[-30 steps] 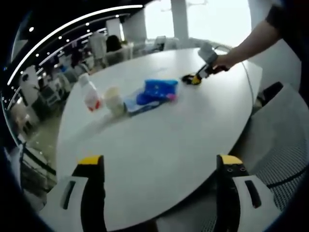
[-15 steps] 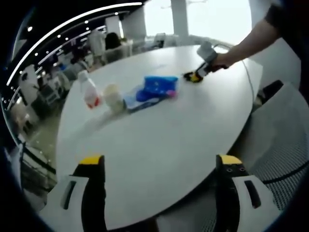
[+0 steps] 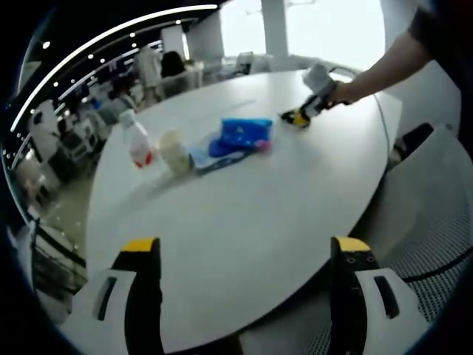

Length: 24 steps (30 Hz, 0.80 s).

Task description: Arrange the tabletop items into an orderly group along one side of the table until the central work area is clear of visible clutter.

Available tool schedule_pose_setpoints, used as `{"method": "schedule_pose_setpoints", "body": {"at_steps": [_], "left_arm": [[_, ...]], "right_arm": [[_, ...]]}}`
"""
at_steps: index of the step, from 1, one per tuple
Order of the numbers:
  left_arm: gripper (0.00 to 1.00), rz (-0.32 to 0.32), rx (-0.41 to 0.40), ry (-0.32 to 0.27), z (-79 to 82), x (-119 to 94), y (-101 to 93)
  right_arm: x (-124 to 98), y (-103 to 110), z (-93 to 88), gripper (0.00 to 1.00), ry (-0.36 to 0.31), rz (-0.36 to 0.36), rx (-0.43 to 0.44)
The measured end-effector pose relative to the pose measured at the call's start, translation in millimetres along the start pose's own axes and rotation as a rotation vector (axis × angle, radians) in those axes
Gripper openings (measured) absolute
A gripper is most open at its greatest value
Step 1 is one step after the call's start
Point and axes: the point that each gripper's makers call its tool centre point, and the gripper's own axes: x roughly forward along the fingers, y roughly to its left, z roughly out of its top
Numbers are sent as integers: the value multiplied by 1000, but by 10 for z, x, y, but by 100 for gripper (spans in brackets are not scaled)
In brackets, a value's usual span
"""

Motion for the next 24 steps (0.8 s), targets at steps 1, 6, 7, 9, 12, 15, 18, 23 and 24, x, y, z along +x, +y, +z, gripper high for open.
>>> {"method": "schedule_pose_setpoints", "body": {"at_steps": [1, 6, 7, 9, 12, 15, 18, 23, 24], "left_arm": [[92, 0, 0, 0, 0, 0, 0], [92, 1, 4, -8, 12, -4, 6], [92, 1, 6, -11, 21, -6, 1], [92, -1, 7, -18, 35, -8, -6], [92, -2, 10, -26, 52, -13, -15], [92, -7, 14, -33, 62, -15, -28], [92, -9, 20, -41, 78, -20, -35], [92, -15, 18, -57, 111, -39, -51], [92, -16, 18, -58, 113, -41, -52]], "right_arm": [[-6, 1, 4, 3, -1, 0, 0], [-105, -2, 77, 3, -18, -12, -2], [-123, 1, 88, 3, -20, -15, -5], [-135, -34, 100, 3, -26, -18, -11], [-211, -26, 137, 3, -38, -28, -11], [-287, 11, 170, 3, -48, -31, -27], [-310, -2, 192, 3, -56, -32, -24], [-376, 77, 210, 3, -67, -29, -30], [-385, 93, 216, 3, -69, -29, -31]]}}
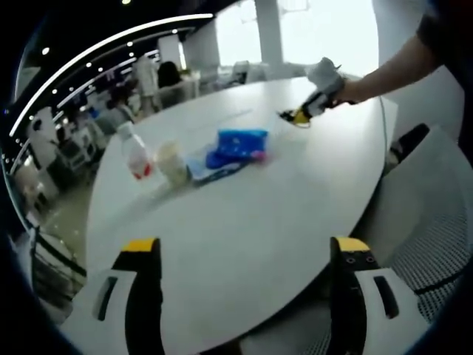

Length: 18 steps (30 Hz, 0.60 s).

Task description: Arrange the tabletop items into an orderly group along one side of the table until the central work area is clear of visible clutter.

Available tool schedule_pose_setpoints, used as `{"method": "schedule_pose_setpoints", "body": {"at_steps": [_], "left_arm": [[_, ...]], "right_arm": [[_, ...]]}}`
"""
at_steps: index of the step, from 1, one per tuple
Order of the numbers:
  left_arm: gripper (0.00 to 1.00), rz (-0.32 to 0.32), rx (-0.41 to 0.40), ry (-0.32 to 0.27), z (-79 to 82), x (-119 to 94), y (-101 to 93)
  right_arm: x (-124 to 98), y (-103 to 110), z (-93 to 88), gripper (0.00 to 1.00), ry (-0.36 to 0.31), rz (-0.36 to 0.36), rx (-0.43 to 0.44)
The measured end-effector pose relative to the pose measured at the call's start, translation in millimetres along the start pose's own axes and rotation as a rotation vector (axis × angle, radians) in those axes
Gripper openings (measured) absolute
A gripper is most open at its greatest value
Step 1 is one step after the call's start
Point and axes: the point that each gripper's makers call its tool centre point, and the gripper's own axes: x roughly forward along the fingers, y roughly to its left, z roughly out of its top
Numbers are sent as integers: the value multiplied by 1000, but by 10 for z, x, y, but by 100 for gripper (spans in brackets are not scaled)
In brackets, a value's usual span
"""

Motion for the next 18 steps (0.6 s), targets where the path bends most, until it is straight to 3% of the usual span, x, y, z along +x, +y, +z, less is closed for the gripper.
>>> {"method": "schedule_pose_setpoints", "body": {"at_steps": [12, 18], "left_arm": [[91, -6, 2, -21, 45, -27, -5], [90, -2, 0, -25, 52, -40, 6]], "right_arm": [[-131, 327, 33, 3, -8, 25, -30], [-128, 517, -45, 3, 8, 45, -34]]}}
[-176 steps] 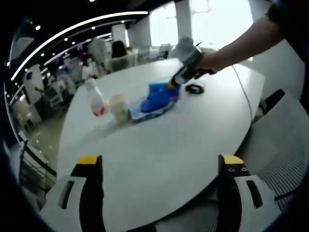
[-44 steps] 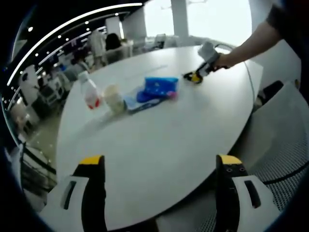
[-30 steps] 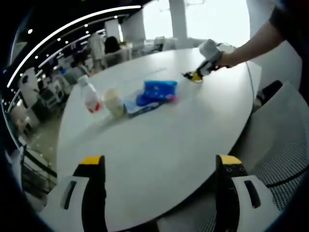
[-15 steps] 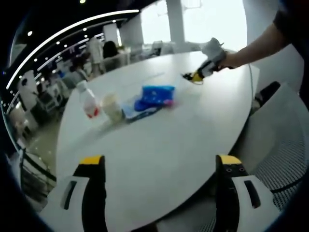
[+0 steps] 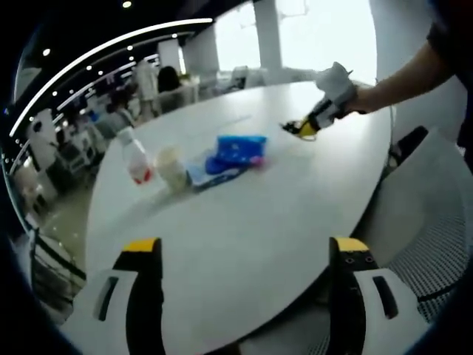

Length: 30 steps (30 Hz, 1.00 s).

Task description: Arrange the tabletop items into an orderly group along one side of the table until the central work area is clear of visible clutter.

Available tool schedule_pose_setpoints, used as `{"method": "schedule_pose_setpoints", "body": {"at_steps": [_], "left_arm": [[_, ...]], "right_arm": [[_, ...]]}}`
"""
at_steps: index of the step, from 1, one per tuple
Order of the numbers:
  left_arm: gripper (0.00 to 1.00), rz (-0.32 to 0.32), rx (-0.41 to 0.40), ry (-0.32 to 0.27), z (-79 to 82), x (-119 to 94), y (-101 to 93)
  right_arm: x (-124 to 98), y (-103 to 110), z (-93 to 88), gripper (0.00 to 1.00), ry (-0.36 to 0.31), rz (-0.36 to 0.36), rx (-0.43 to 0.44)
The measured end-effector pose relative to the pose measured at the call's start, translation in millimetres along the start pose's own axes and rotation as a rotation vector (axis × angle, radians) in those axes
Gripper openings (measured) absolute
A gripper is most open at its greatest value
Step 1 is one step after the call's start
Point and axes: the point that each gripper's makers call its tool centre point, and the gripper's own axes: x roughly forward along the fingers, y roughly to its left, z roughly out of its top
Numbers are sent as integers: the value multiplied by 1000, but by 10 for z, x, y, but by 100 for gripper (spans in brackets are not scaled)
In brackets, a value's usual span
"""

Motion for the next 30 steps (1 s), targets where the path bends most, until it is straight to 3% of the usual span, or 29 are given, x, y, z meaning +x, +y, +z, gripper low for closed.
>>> {"method": "schedule_pose_setpoints", "body": {"at_steps": [8, 15, 30], "left_arm": [[89, 0, -2, 0, -1, 0, 8], [89, 2, -6, 3, -5, 3, 16], [89, 13, -12, 6, -11, 6, 44]], "right_arm": [[61, 208, -168, 3, 43, 38, -6], [137, 338, -331, 4, 93, 75, -63], [191, 394, -403, 7, 110, 114, -22]]}}
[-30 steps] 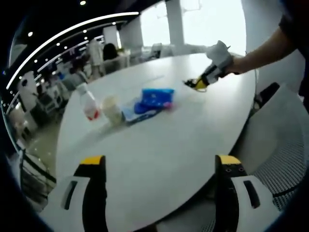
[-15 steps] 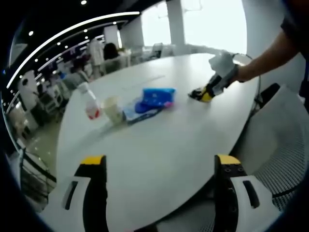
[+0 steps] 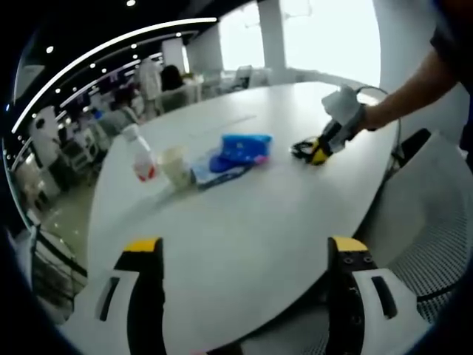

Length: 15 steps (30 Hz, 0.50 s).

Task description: Arrange the tabletop items into an orderly group along one side of the table until the central work area is clear of visible clutter.

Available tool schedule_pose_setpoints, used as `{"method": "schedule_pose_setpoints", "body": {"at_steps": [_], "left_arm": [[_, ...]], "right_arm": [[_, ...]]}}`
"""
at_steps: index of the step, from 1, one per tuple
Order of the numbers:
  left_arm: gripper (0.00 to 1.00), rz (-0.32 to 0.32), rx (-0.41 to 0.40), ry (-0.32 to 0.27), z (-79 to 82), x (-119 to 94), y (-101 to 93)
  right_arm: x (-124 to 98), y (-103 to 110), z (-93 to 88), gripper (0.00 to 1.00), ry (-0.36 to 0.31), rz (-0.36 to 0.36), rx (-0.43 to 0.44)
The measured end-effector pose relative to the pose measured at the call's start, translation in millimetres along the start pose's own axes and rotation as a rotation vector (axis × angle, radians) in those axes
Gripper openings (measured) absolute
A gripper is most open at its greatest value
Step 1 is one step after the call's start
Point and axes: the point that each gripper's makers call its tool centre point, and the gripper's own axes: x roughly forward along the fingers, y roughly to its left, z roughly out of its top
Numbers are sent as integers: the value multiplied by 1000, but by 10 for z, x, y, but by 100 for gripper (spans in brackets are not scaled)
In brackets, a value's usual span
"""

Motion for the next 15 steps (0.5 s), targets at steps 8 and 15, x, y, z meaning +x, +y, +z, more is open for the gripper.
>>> {"method": "schedule_pose_setpoints", "body": {"at_steps": [8, 15], "left_arm": [[89, 1, 2, -1, -1, 4, -5], [89, 5, 8, 2, -7, 0, -5]], "right_arm": [[-107, -14, 53, 16, -13, 23, 12], [-248, -125, 212, 25, -46, 10, -3]]}}
